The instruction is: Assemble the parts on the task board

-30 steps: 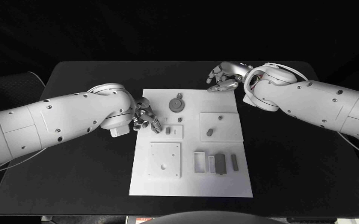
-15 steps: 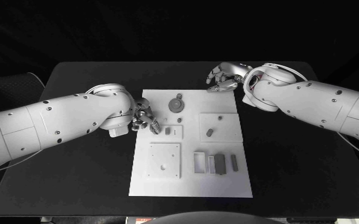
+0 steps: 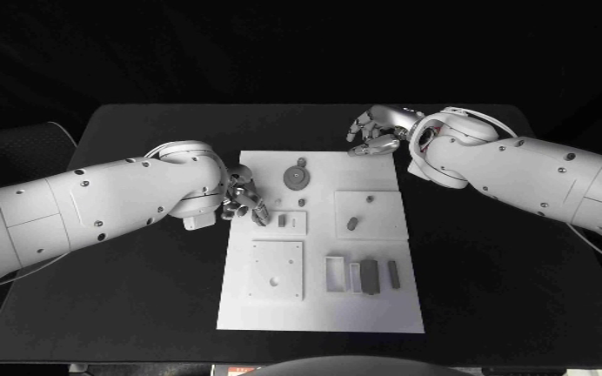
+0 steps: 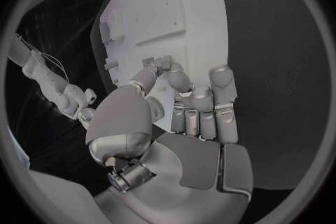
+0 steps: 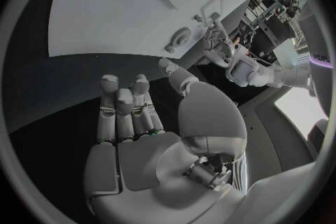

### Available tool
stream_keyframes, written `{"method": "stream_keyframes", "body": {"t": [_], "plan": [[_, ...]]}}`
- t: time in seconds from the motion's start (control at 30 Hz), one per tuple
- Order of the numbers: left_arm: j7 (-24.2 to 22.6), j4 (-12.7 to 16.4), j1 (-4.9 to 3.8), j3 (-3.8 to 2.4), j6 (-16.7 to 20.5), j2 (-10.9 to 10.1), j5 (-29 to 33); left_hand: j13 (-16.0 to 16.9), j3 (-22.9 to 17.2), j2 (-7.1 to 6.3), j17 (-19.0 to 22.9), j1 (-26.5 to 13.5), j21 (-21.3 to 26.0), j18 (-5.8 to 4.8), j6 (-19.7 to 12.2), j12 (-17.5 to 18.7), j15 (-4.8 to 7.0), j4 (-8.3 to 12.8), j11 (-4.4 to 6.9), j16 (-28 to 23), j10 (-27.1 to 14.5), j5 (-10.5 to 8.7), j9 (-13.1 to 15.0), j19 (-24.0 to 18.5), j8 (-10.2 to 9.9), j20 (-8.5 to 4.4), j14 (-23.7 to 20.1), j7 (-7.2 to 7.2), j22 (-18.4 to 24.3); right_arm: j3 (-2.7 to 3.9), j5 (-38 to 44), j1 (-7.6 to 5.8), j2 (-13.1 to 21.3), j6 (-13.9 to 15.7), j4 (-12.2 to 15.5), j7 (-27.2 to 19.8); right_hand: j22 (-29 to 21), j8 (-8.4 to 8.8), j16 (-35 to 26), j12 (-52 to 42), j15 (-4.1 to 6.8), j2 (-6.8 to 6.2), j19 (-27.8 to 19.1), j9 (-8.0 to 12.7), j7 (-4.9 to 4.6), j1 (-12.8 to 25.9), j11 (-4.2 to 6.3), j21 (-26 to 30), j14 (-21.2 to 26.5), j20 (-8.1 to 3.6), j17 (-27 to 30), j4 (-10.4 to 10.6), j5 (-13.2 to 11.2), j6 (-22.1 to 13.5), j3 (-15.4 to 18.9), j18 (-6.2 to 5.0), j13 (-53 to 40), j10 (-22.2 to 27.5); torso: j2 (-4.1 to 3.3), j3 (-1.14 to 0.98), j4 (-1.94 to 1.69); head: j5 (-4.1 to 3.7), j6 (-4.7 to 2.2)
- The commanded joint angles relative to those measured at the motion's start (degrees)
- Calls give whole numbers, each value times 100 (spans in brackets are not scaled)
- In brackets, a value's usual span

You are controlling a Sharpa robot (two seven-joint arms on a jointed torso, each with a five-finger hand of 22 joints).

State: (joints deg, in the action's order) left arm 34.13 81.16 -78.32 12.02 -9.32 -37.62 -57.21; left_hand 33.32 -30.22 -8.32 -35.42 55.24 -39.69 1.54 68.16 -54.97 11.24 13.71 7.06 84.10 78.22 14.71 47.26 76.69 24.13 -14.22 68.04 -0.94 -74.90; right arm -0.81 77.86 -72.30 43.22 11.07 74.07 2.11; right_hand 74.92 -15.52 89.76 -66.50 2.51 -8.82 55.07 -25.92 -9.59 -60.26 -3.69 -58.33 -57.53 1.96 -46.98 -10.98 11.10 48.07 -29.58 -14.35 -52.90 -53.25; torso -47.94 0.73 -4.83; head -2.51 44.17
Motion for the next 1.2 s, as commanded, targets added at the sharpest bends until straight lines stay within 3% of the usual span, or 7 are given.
{"method": "stream_keyframes", "body": {"t": [0.03,0.4,0.47,0.57,0.8,0.93,1.2], "plan": [[146,-27,36,40,-106,-19,-150,-3,-358,325,-2,287,-12,64,18,-24,167,207,7,20,42,570,9,38,38,-11,141,9,-102,3,1,3,0,-53,15,-45,75,32,-18,-22,-15,27,24,6,-38,-6,9,40,-37,-7,6,-22,29,-10,15,-65,9,28,-1,2,-1,1,-1],[117,-31,36,40,-127,-7,-15,-11,-302,282,3,212,6,70,-1,-25,161,174,-5,0,43,419,15,32,49,-9,138,17,-96,3,1,3,-1,-48,20,-46,75,32,-18,-22,-15,27,24,6,-39,-5,9,40,-36,-7,6,-22,29,-10,15,-65,10,28,1,-1,1,4,6],[114,-34,36,40,-126,-10,5,-9,-218,151,-4,151,23,76,-9,-33,149,111,-14,-6,38,-85,19,20,54,-7,122,24,-94,3,1,3,4,-50,21,-44,75,32,-18,-23,-15,27,24,7,-39,-5,9,40,-36,-7,6,-22,29,-10,15,-65,10,28,0,-1,1,5,6],[109,-40,36,41,-116,-9,28,-10,-144,104,-8,70,29,76,-16,-32,147,55,-16,-8,30,-128,17,14,51,-3,115,28,-95,3,1,3,2,-46,21,-44,75,32,-18,-23,-15,27,24,7,-39,-5,9,40,-36,-7,6,-22,29,-10,15,-65,10,29,-1,-1,1,4,-1],[91,-42,36,41,-161,-2,97,-19,-3,-147,-18,-140,68,100,-33,-23,149,-251,-18,-26,5,-930,2,-13,34,-12,89,26,-93,3,1,3,1,-45,18,-44,75,32,-19,-23,-15,28,24,7,-39,-3,9,40,-36,-6,6,-20,29,-10,15,-65,11,29,-1,2,1,-6,-1],[84,-43,36,41,-146,0,117,-21,12,-237,-21,-193,80,107,-42,-21,150,-376,-17,-32,-5,-1150,-4,-20,27,-13,81,28,-95,3,1,3,0,-49,16,-45,75,31,-19,-23,-15,29,24,8,-39,-1,9,40,-36,-6,6,-19,29,-10,15,-65,11,29,1,2,1,-5,-2],[73,-43,36,41,-71,8,136,-7,211,-352,-38,-383,81,117,-63,-34,148,-469,-19,-18,-23,-1194,23,-38,40,-22,56,31,-106,3,1,3,-6,-52,11,-44,75,31,-18,-24,-15,31,25,8,-39,1,9,41,-37,-6,6,-17,29,-10,15,-65,12,29,0,6,-2,8,6]]}}
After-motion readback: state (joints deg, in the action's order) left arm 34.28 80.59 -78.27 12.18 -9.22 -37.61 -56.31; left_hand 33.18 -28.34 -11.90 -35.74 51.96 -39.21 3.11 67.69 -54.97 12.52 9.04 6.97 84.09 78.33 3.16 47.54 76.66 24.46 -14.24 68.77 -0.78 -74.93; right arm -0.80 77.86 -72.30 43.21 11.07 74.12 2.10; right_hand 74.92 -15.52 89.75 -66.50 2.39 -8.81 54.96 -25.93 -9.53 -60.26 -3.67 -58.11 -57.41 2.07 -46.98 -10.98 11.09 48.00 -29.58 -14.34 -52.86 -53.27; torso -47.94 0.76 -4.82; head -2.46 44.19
